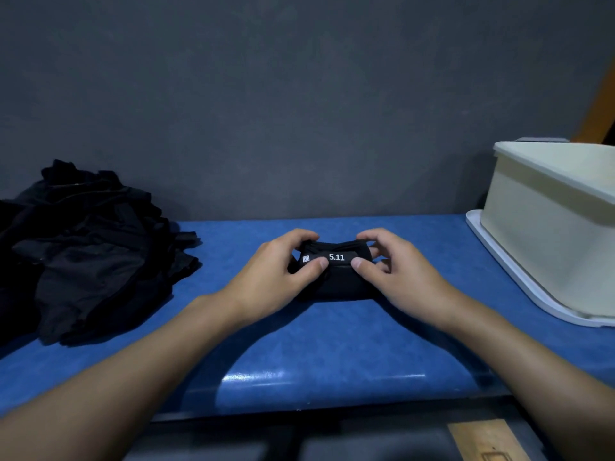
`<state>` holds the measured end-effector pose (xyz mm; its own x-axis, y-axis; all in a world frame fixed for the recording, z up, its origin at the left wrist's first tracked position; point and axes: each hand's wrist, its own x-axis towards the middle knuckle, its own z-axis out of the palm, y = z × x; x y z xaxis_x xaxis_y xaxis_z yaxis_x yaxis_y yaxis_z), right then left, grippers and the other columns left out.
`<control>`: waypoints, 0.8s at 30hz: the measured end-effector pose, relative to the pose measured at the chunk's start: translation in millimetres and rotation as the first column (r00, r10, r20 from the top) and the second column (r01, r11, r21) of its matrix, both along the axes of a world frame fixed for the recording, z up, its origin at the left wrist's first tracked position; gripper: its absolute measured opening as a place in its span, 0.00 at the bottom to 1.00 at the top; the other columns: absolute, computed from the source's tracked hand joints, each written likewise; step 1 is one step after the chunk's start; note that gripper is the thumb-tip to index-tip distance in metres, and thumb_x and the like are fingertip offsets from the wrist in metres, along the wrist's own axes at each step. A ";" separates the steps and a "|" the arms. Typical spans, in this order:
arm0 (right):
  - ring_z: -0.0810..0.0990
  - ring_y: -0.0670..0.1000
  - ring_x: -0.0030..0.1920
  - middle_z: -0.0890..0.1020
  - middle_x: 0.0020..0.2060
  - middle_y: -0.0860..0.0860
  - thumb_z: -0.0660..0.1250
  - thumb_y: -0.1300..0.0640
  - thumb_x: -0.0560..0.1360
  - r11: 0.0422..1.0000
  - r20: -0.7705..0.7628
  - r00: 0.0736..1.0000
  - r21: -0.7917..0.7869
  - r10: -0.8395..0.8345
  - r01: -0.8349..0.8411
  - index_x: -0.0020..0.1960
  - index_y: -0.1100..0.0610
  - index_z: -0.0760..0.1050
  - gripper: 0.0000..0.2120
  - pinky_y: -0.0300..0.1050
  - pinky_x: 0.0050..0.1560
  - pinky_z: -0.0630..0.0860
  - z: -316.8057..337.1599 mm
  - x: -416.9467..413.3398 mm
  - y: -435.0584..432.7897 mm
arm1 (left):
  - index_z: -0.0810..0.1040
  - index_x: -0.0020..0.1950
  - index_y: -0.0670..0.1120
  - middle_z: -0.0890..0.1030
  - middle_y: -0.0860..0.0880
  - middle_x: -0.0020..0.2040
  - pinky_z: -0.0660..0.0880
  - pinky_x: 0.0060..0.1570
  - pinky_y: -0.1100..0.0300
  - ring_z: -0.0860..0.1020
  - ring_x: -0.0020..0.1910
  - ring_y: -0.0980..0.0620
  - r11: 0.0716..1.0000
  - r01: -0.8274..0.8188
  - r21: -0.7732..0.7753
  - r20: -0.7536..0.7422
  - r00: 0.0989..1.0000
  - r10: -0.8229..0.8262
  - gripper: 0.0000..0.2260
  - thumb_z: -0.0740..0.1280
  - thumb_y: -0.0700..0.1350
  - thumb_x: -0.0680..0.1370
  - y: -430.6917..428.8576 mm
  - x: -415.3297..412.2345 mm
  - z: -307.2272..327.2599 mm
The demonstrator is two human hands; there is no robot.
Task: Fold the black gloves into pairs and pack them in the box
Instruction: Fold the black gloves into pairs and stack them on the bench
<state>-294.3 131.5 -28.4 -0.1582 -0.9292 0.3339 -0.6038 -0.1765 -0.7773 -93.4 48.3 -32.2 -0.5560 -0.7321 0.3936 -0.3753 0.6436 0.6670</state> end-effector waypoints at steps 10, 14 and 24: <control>0.74 0.39 0.50 0.70 0.54 0.42 0.69 0.56 0.77 0.998 -0.296 0.955 -0.044 0.034 -0.049 0.62 0.46 0.75 0.15 0.30 0.53 0.68 -1.3 1.4 4.5 | 0.71 0.63 0.56 0.74 0.54 0.58 0.68 0.43 0.71 0.75 0.42 0.61 0.999 -0.048 -0.020 0.024 0.999 0.048 0.14 0.68 0.52 0.79 -1.5 -1.7 -1.1; 0.73 0.38 0.52 0.67 0.56 0.42 0.67 0.50 0.77 0.999 -0.369 0.929 0.016 0.035 -0.031 0.66 0.45 0.73 0.18 0.36 0.56 0.70 -2.5 -0.1 5.0 | 0.70 0.56 0.57 0.72 0.56 0.56 0.71 0.49 0.64 0.75 0.47 0.57 0.994 0.017 -0.106 0.062 0.998 -0.011 0.10 0.69 0.52 0.78 3.6 0.6 3.6; 0.76 0.46 0.53 0.65 0.58 0.42 0.65 0.44 0.77 0.992 -0.427 0.903 0.125 0.041 0.014 0.68 0.41 0.70 0.20 0.51 0.58 0.75 -2.1 -0.3 4.7 | 0.75 0.59 0.52 0.71 0.55 0.58 0.70 0.56 0.65 0.75 0.53 0.56 0.985 0.085 -0.149 0.218 0.975 -0.051 0.12 0.70 0.51 0.77 0.8 5.7 0.2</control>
